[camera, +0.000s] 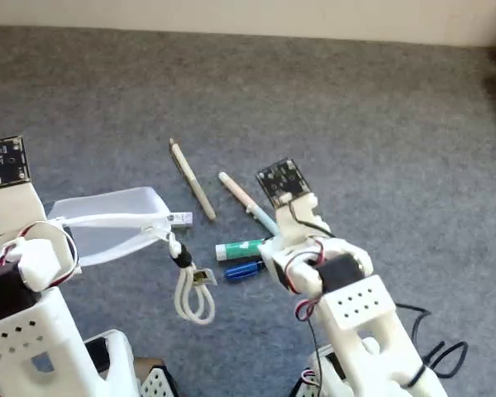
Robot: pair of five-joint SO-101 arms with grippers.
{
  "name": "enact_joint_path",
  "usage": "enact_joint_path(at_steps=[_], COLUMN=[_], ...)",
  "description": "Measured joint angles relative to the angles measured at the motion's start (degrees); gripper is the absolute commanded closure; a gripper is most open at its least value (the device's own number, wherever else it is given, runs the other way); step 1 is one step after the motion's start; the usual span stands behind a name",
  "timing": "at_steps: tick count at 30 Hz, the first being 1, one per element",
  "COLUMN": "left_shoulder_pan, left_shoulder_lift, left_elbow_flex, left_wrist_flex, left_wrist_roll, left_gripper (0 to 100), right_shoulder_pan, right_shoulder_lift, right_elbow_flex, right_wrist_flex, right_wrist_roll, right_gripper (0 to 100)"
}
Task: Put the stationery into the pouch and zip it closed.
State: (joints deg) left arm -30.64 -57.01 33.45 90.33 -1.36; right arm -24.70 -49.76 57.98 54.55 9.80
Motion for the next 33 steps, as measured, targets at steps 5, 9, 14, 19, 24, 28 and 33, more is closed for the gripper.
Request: enact_joint_path(at_steps=[5,9,14,19,24,28,33], left_shoulder_pan=[0.00,0.00,0.00,0.00,0.00,0.00,0.00], left_shoulder_lift=[-0.09,-0.09,-0.09,-0.09,-0.09,-0.09,-0.09], left_elbow_flex=[2.81,3.08,3.08,3.08,3.08,3.08,3.08], left_wrist_flex=[-2.11,-2.46,-2.46,-2.46,-2.46,-2.46,-2.46], left_wrist_roll=[0.62,1.05,1.05,1.05,1.76,2.64,2.64], left_gripper=[100,100,100,100,100,100,100], right_shoulder_pan=[0.00,0.00,-3.08,-3.52,-3.78,-3.78,-3.78], right_shoulder_lift=[6.42,13.01,21.19,29.80,40.00,48.00,54.68], right_elbow_flex=[-9.93,-16.79,-23.91,-31.91,-39.91,-43.52,-47.74], right_wrist_flex=[5.01,5.89,6.07,6.07,6.07,6.07,6.07], right_wrist_roll=[0.00,0.00,0.00,0.00,0.00,0.00,0.18], right_gripper=[77.4,77.4,77.4,77.4,77.4,77.4,77.4])
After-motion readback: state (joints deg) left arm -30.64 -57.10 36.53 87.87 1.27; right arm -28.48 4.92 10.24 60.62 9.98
